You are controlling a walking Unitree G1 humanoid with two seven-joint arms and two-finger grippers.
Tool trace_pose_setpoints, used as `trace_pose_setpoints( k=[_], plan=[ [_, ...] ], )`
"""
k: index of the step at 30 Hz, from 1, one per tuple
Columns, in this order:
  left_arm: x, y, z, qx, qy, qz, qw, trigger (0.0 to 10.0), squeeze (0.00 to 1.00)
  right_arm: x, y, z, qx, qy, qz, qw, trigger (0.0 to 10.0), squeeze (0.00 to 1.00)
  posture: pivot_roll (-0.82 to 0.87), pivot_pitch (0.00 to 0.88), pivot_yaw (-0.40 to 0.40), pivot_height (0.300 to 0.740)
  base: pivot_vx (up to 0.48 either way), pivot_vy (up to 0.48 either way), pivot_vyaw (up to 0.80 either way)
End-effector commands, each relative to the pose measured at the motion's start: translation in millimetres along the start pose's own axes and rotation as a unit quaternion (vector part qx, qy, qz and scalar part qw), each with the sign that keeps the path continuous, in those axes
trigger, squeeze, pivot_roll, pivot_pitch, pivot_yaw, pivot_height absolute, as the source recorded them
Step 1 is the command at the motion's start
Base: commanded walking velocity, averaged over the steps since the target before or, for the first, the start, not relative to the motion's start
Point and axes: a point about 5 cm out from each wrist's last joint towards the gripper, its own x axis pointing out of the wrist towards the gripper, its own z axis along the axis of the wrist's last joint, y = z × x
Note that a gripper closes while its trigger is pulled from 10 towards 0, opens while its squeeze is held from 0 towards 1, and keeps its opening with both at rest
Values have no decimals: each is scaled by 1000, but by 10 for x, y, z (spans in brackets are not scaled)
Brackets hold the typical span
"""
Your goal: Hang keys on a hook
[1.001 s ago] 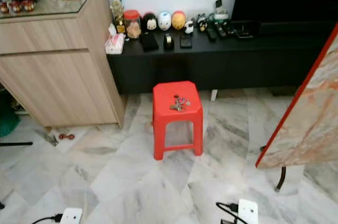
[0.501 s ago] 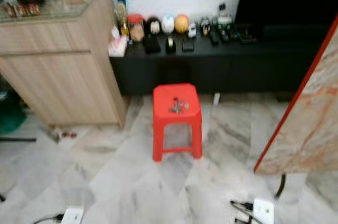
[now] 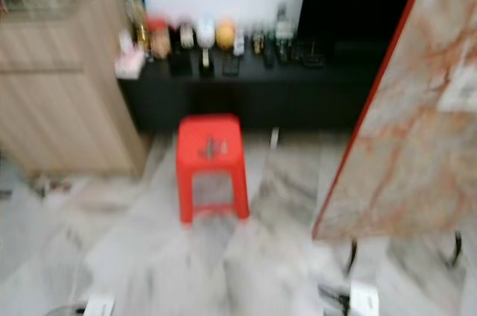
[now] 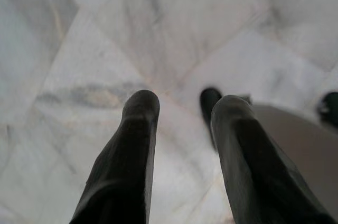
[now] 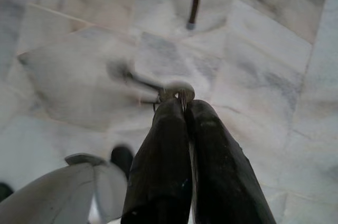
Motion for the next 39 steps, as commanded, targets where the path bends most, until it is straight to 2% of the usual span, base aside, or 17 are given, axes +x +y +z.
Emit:
trace_pose_setpoints(
  k=[1, 13, 19, 20, 22, 26, 28, 29, 30, 31, 32, 33, 35, 37, 38, 39],
  plan=[
    [-3, -46, -35, -1, 7, -6, 1000, 10000, 0, -2, -72, 5, -1, 0, -10, 1000, 10000, 0, -93, 0, 0, 740, 0, -398, 0],
    [-1, -61, -31, -3, 7, -8, 1000, 10000, 0, 9, -100, 79, 17, -16, -19, 1000, 10000, 0, -102, 0, -1, 740, 0, -398, 0],
    [1, -67, -25, -3, 7, -8, 1000, 10000, 0, 15, -118, 123, 21, -24, -25, 999, 10000, 0, -102, 0, -3, 740, 0, 0, 0],
    [2, -69, -20, -9, 6, -7, 1000, 10000, 0, 60, -63, 392, 10, -59, -38, 998, 10000, 0, -112, 0, -4, 740, 0, 0, 0],
    [2, -72, -20, -11, 5, -7, 1000, 10000, 0, 83, 16, 704, 9, -107, -47, 993, 10000, 0, -114, 0, -4, 740, 0, 0, 0],
    [2, -74, -22, -11, 6, -7, 1000, 10000, 0, 83, 50, 855, 7, -134, -51, 990, 10000, 0, -116, 0, -4, 740, 0, 0, 0],
    [1, -72, -27, -10, 7, -8, 1000, 10000, 0, 21, 19, 1267, -17, -229, -95, 969, 10000, 0, -125, 0, -2, 740, 0, 0, 0],
    [1, -72, -27, -10, 7, -8, 1000, 10000, 0, 21, 19, 1267, -17, -229, -95, 969, 10000, 0, -125, 0, -2, 740, 0, 0, 0],
    [0, -69, -30, -8, 7, -9, 1000, 10000, 0, -66, 25, 1542, -33, -305, -115, 945, 10000, 0, -131, 0, -2, 740, 0, 0, 0],
    [-1, -69, -31, -7, 7, -9, 1000, 10000, 0, -103, 37, 1611, -51, -330, -119, 935, 10000, 0, -132, 0, -3, 740, 0, 0, 0],
    [-1, -69, -31, -7, 7, -9, 1000, 10000, 0, -103, 37, 1611, -51, -330, -119, 935, 10000, 0, -132, 0, -3, 740, 0, 0, 0],
    [-1, -69, -31, -6, 7, -9, 1000, 10000, 0, -137, 54, 1662, -70, -353, -121, 925, 10000, 0, -132, 0, -3, 740, 0, 0, 0],
    [1, -67, -23, -4, 6, -10, 1000, 10000, 0, -230, 98, 1779, -120, -403, -129, 898, 10000, 0, -135, 0, -3, 740, 0, 0, 0],
    [3, -65, -14, -3, 5, -10, 1000, 10000, 0, -303, 117, 1862, -141, -433, -146, 878, 10000, 0, -139, 0, -2, 740, 0, 0, 0],
    [4, -65, -11, -2, 5, -10, 1000, 10000, 0, -376, 133, 1949, -154, -460, -167, 859, 10000, 0, -141, 0, -1, 740, 0, 0, 0],
    [4, -65, -11, -2, 5, -10, 1000, 10000, 0, -376, 133, 1949, -154, -460, -167, 859, 10000, 0, -141, 0, -1, 740, 0, 0, 0]
  ],
)
